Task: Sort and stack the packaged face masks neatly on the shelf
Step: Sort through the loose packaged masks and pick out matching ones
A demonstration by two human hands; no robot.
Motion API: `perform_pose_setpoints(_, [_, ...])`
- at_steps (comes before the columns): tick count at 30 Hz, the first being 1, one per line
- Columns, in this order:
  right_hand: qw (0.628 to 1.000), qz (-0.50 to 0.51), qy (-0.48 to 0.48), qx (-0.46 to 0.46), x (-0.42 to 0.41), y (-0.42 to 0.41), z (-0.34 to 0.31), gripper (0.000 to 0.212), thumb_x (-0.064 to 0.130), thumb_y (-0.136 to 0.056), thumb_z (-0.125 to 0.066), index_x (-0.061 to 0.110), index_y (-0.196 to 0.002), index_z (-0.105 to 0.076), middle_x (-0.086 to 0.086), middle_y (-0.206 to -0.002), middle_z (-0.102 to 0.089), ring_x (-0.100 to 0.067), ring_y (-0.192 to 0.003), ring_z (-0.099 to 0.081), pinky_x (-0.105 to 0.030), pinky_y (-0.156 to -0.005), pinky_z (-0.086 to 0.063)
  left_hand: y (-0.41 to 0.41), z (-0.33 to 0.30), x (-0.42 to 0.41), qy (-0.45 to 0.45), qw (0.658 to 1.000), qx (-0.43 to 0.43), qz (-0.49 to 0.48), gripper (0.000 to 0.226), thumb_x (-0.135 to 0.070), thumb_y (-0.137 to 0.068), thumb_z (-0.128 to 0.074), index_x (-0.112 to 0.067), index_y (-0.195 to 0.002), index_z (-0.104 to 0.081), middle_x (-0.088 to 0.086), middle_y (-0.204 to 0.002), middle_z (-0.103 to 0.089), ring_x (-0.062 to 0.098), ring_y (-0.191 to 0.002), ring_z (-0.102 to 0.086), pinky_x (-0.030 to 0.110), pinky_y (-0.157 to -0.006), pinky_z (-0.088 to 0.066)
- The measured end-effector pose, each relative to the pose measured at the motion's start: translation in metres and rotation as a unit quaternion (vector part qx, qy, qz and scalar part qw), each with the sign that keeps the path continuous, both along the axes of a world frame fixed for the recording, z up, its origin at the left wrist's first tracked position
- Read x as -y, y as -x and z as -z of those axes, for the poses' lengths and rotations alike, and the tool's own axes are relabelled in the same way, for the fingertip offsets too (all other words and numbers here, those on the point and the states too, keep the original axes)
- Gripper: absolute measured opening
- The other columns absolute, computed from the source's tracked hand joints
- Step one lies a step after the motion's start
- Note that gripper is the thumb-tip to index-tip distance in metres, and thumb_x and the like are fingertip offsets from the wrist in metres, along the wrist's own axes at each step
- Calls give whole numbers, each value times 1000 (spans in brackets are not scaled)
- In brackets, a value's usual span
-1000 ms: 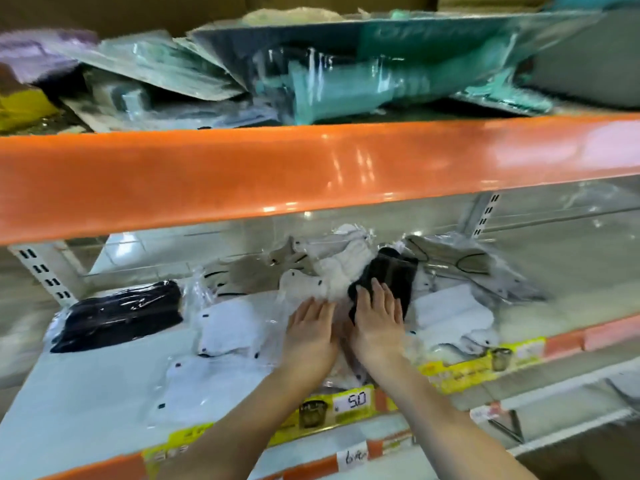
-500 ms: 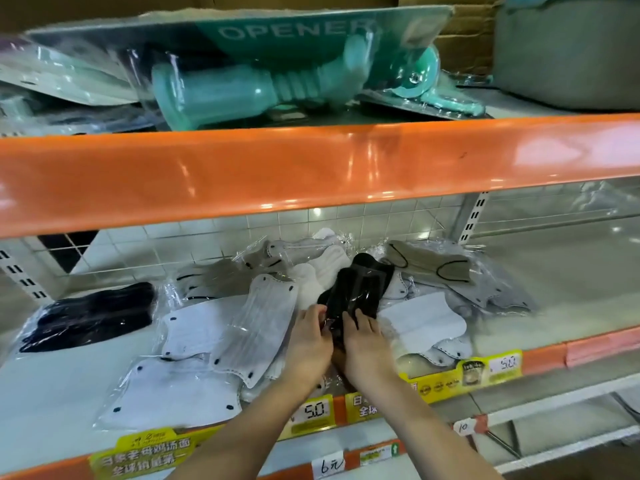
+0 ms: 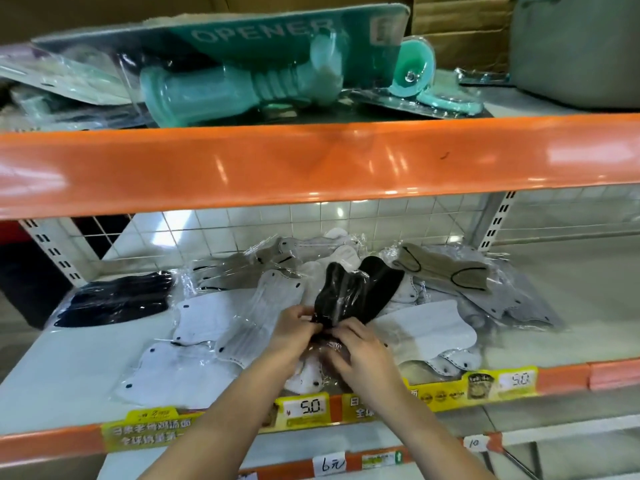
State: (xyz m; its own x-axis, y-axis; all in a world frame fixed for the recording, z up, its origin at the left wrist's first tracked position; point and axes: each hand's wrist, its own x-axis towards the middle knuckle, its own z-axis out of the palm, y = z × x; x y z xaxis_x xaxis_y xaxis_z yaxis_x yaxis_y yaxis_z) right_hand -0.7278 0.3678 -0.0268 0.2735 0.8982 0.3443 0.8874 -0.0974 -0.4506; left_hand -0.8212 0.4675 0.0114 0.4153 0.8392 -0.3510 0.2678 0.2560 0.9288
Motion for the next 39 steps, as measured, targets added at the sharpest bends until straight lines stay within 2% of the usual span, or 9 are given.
perform_pose_setpoints(4, [991,-38,-37,-126,-2,3,-16,51,54,-90,-42,14,-108,-69,3,-105,-61,-6,-94,-58,-11,-80,-41,24,-7,-17,-91,995,-40,1,27,15,-86,-52,-9,-93,-62,8,-81,-62,13,-63,-57,11,-45,-44])
perform_pose_setpoints(7, [994,2,-106,-23,-10,-4,-20,32,19,-86,-58,13,-116,-65,-2,-114,-61,-15,-103,-59,-18,-92,-43,51,-13,-32,-103,993,-45,46,30,13,-88,-52,-15,-86,-61,7,-80,-64,21,-74,-61,20,-62,-49])
perform_pose_setpoints(9, [992,1,-103,67,-17,-5,-22,52,3,-71,-70,11,-122,-62,-6,-124,-58,-25,-116,-55,-40,-101,-45,69,-17,-40,-127,986,-64,82,26,8,-89,-55,-17,-83,-62,4,-78,-65,18,-77,-61,20,-68,-47])
perform_pose_setpoints(14, [972,-24,-121,200,-36,7,-25,57,6,-65,-76,14,-121,-64,-8,-127,-58,-27,-124,-51,-51,-109,-35,100,-24,-52,-146,970,-99,167,22,-16,-92,-61,-15,-71,-60,-8,-59,-54,8,-58,-48,16,-52,-34])
perform_pose_setpoints(22, [972,-62,-129,184,-66,41,-25,21,6,-69,-58,13,-86,-69,0,-90,-66,-21,-81,-65,-30,-70,-52,130,-29,-81,-253,936,-179,170,22,-20,-88,-67,-20,-68,-58,-12,-61,-55,6,-64,-53,18,-59,-35])
perform_pose_setpoints(24, [976,-43,-123,177,-75,50,-22,15,9,-74,-51,12,-82,-64,-1,-83,-63,-23,-74,-63,-31,-65,-51,142,-25,-89,-310,914,-218,143,6,-24,-87,-67,-20,-89,-64,-8,-87,-62,14,-91,-59,22,-75,-41])
perform_pose_setpoints(27, [980,3,-117,159,-89,67,-22,7,15,-74,-56,10,-76,-61,-2,-76,-59,-24,-68,-61,-32,-59,-51,160,-22,-93,-439,851,-262,119,33,-36,-92,-58,-17,-119,-61,-2,-118,-62,19,-114,-54,28,-95,-40])
perform_pose_setpoints(33, [983,26,-82,163,-121,108,-29,31,12,-56,-82,10,-76,-59,-2,-75,-60,-23,-68,-62,-26,-61,-50,190,-14,-84,-656,689,-268,156,50,-51,-84,-44,-15,-105,-71,-1,-105,-70,18,-93,-65,30,-85,-44])
perform_pose_setpoints(39, [985,-38,-86,142,-151,153,-26,36,2,-59,-80,9,-93,-69,-4,-91,-70,-24,-85,-68,-28,-76,-54,229,-2,-115,-623,718,-292,103,41,-12,-74,-41,-13,-97,-76,0,-94,-74,20,-84,-72,30,-72,-55])
